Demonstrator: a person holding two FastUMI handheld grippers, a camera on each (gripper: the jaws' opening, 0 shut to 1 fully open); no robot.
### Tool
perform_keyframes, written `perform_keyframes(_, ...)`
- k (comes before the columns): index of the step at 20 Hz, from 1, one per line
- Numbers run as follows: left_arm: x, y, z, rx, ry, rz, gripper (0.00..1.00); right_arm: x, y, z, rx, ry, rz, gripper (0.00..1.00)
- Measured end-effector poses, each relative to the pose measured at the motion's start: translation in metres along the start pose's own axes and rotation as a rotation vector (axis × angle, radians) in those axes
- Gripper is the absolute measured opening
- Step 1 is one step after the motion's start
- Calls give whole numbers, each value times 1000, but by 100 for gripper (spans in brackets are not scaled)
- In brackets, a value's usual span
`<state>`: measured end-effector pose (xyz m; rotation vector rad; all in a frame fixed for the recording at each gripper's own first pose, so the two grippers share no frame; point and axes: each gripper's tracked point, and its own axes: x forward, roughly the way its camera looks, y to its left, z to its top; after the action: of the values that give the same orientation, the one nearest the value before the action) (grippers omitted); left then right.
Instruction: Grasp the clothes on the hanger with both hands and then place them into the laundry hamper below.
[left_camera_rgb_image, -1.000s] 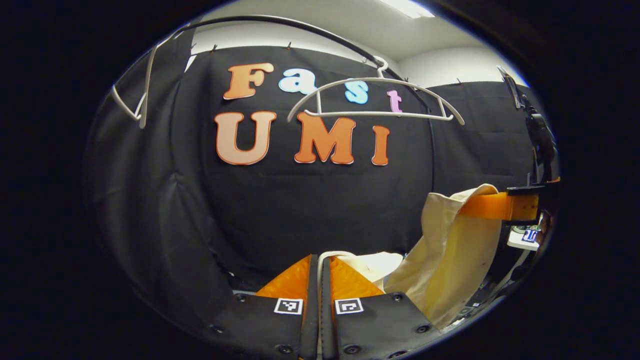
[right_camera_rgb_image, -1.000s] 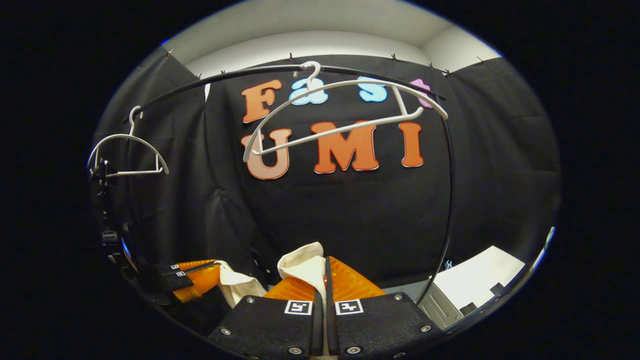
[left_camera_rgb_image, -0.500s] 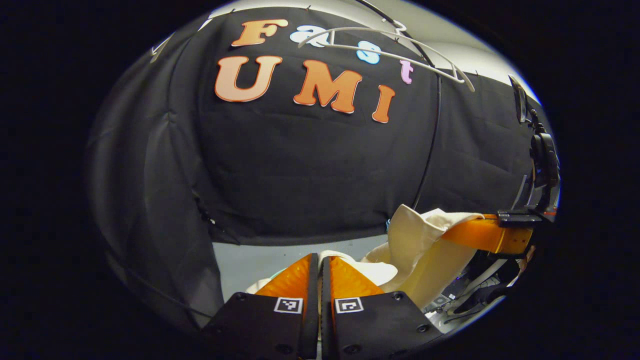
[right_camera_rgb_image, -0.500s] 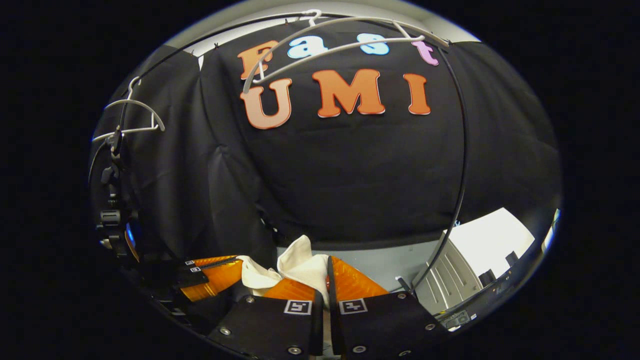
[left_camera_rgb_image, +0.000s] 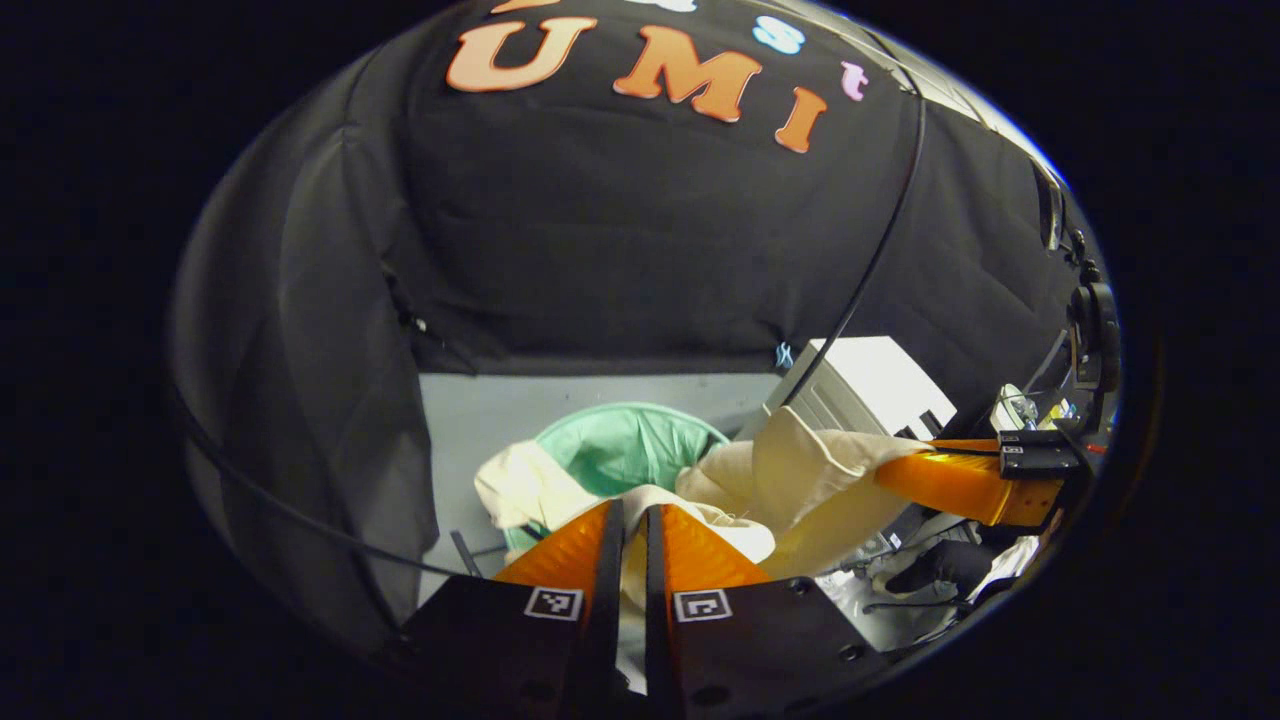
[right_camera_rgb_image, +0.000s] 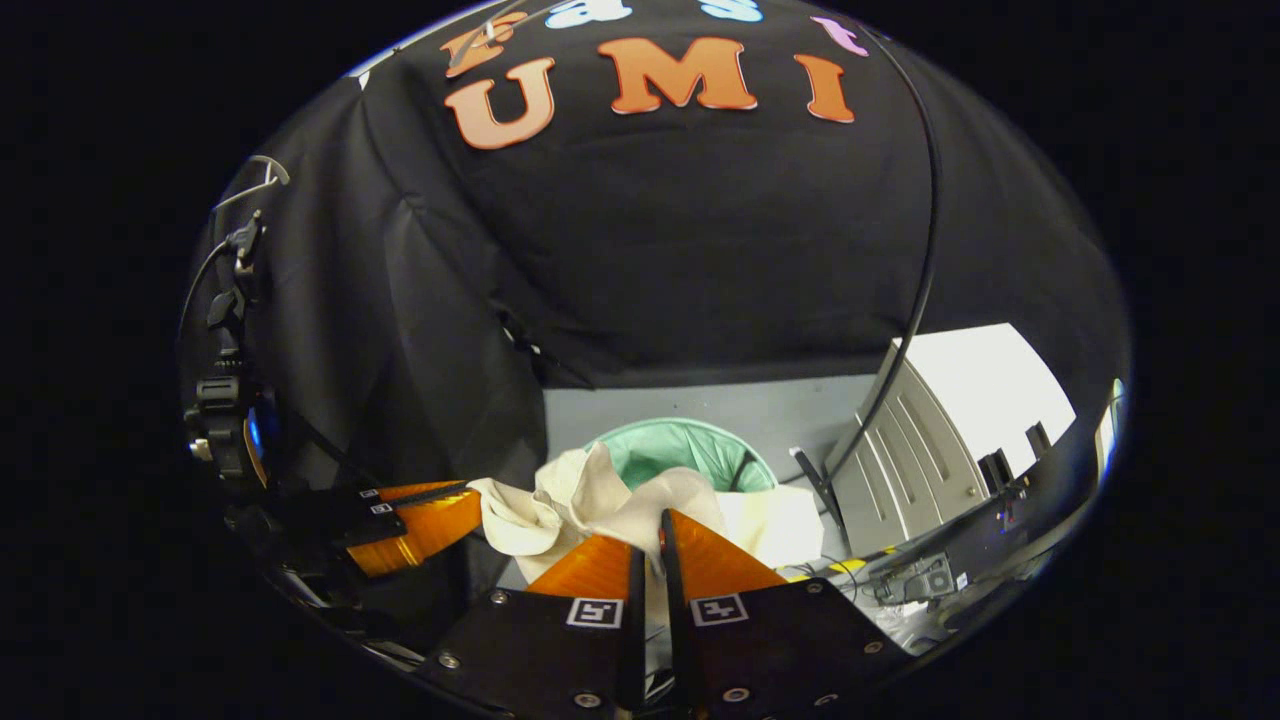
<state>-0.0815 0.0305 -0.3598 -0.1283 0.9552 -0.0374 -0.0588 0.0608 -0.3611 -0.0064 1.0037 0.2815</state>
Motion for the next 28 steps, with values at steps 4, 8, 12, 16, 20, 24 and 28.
perform_keyframes(4, 0, 18, -5, -18, 10, 50, 42, 2, -5, -12, 16, 27, -14, 23)
perform_keyframes(8, 0, 31, -12, -37, 40, 100, 75, -2, 1, -26, 12, 51, -16, 49)
perform_keyframes(12, -5, 29, -17, -34, 37, 116, 98, -8, 4, -38, 53, 70, 1, 87)
perform_keyframes(16, -12, 19, -11, 25, 4, 104, 98, -7, 1, -45, 66, 85, -1, 94)
perform_keyframes(20, -25, 6, 14, 35, -59, 76, 100, -8, 1, -48, 69, 86, 4, 95)
perform_keyframes(24, -49, 1, 47, 63, -156, 79, 98, -26, 4, -18, 33, 5, 2, 94)
perform_keyframes(28, -80, -9, 96, 81, -277, 72, 98, -50, -3, 27, 26, -122, -17, 94)
